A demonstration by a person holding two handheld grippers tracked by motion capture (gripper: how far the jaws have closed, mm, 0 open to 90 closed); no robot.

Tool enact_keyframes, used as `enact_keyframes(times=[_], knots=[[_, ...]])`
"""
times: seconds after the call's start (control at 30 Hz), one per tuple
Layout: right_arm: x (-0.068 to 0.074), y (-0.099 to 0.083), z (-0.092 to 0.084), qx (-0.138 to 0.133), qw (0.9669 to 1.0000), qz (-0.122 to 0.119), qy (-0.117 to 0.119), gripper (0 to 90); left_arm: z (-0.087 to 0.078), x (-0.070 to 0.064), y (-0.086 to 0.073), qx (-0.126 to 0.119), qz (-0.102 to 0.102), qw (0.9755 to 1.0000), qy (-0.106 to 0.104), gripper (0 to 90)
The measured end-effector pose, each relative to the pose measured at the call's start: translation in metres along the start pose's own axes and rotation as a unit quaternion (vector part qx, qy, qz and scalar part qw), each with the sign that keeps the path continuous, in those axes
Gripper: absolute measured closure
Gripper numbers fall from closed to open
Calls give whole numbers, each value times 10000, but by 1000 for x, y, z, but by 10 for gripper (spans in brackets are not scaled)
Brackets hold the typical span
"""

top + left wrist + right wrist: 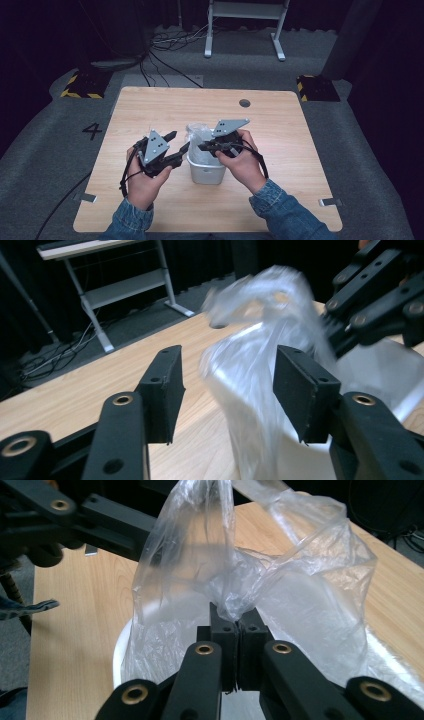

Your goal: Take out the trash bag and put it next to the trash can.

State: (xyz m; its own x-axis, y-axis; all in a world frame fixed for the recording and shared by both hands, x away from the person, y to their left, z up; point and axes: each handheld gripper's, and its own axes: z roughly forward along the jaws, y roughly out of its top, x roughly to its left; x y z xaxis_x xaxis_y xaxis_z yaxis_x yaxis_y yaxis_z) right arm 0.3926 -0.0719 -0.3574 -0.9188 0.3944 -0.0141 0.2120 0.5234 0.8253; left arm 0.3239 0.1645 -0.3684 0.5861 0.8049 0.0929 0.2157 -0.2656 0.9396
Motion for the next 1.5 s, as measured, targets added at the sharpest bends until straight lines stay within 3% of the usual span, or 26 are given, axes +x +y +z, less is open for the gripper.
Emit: enact_keyframes(times=[0.33, 0.83, 1.13, 1.5], knots=[[0, 8, -13, -125, 9999, -25, -115, 892, -9, 13, -16, 402, -5, 9990, 170, 400], [-4, 32, -40, -441, 9984, -165, -305, 893, -1, 15, -27, 684, 25, 9977, 17, 390], [-7, 46, -57, -622, 9969, -231, -421, 892, -2, 21, -34, 836, -57, 9964, 105, 375], [-6, 62, -80, -778, 9936, -483, -659, 892, -6, 25, -41, 945, -105, 9953, 177, 353]])
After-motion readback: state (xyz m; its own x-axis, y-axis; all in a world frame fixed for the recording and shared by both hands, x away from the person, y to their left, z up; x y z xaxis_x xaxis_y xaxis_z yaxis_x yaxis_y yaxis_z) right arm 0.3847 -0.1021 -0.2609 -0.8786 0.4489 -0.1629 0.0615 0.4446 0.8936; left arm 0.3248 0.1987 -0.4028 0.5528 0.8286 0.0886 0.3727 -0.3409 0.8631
